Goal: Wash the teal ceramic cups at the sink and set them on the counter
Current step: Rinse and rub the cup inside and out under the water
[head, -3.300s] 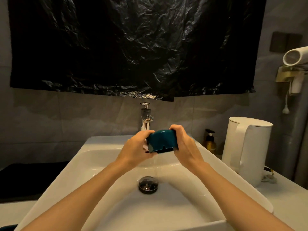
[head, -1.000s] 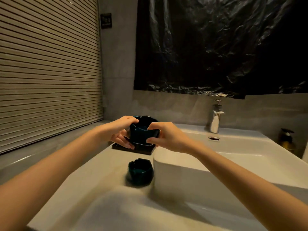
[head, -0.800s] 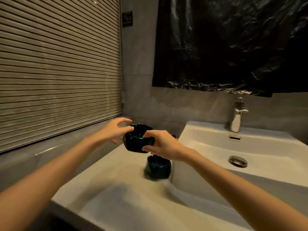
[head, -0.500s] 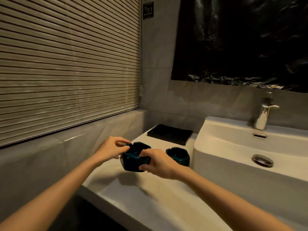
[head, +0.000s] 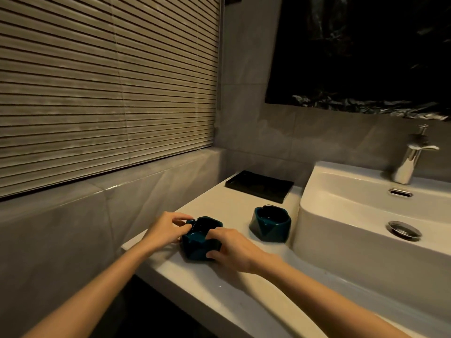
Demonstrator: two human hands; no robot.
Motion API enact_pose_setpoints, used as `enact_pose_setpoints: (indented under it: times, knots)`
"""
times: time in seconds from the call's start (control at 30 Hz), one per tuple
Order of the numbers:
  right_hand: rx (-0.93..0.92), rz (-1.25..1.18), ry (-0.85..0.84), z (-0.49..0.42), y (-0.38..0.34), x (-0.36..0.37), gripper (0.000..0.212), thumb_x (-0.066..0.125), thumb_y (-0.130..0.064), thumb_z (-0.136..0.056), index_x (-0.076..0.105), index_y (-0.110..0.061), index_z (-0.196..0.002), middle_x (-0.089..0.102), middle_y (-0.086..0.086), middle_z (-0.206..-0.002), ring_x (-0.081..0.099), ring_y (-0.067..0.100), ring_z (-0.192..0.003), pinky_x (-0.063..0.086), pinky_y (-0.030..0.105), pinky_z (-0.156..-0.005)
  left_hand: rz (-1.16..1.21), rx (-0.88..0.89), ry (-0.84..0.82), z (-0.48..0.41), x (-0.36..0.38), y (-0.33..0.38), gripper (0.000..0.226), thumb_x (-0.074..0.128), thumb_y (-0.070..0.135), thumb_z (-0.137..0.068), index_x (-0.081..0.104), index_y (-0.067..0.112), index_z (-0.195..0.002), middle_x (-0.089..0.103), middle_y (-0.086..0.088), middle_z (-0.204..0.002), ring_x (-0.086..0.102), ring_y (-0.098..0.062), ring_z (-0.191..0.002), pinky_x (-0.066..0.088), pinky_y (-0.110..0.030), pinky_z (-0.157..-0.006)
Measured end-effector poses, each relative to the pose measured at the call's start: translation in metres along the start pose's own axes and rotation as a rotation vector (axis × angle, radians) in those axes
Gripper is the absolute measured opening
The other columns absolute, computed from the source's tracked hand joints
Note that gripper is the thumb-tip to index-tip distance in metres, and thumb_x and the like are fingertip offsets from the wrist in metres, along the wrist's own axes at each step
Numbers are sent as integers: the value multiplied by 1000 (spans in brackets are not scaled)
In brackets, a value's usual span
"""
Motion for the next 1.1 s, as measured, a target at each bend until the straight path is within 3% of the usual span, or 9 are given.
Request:
enact_pose_setpoints:
  times: [0.17,0.3,0.4,0.5,0.63,0.73,0.87,1.0,1.1]
  knots:
    - [-6,25,0,-2,5,3,27,63,-21,-88,58,-10,-113,61,11,-113,56,28,-98,46,36,-82,-64,-4,-9,-5,2,-5,21,67,22,-81,69,37,-96,71,5,-87,69,-19,-76,59,-38,-70]
    - [-7,-24,13,0,6,-3,31,60,-25,-91,60,-13,-120,57,7,-118,56,23,-99,46,32,-85,-144,16,-23,-13,3,-3,21,67,27,-79,68,40,-95,71,6,-92,67,-10,-85,57,-38,-77]
    - [92,-125,168,12,32,-30,32,55,-32,-94,59,-22,-124,54,-3,-123,57,13,-103,47,30,-92,-157,32,13,-22,2,8,27,66,32,-82,66,35,-109,68,4,-101,65,-12,-91,55,-37,-85]
    - [265,-21,310,34,83,-55,34,53,-26,-95,52,-22,-128,50,-4,-128,53,15,-110,43,28,-94,-159,75,17,-32,11,30,32,62,29,-86,62,32,-118,65,5,-110,59,-13,-104,50,-36,-93]
    - [448,148,232,54,128,-53,36,47,-21,-97,43,-16,-132,46,2,-128,54,24,-104,44,31,-87,-145,143,-49,-48,46,67,36,58,26,-90,58,29,-126,62,3,-120,54,-13,-113,47,-33,-97]
    - [472,212,181,55,138,-45,20,44,-20,-98,47,-11,-115,51,6,-115,53,22,-91,43,31,-76,-149,155,-107,-61,76,88,38,57,25,-91,56,27,-130,61,1,-124,55,-14,-112,48,-30,-94]
    - [468,197,151,48,143,-42,10,45,-16,-97,46,-10,-105,54,8,-109,51,22,-89,42,34,-78,-95,71,-219,-71,113,101,41,54,24,-93,52,24,-133,57,-4,-132,56,-13,-109,45,-25,-90]
    - [439,149,138,45,140,-44,14,47,-16,-96,47,-8,-107,53,9,-113,48,19,-90,41,32,-79,12,-67,-330,-69,141,100,44,49,23,-97,43,14,-140,45,-7,-142,50,-22,-121,40,-27,-92]
    - [416,87,120,39,133,-52,19,52,-18,-95,49,-8,-111,55,9,-117,53,23,-98,44,34,-85,215,-180,-348,-67,146,96,24,47,19,-98,59,16,-119,55,-6,-121,52,-19,-105,41,-32,-90]
Point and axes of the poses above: each hand's wrist, its own z-axis away from the middle knuckle, its own x-axis out of the palm, y = z × x, the point moved 10 cm from there along -z, towards the middle knuckle
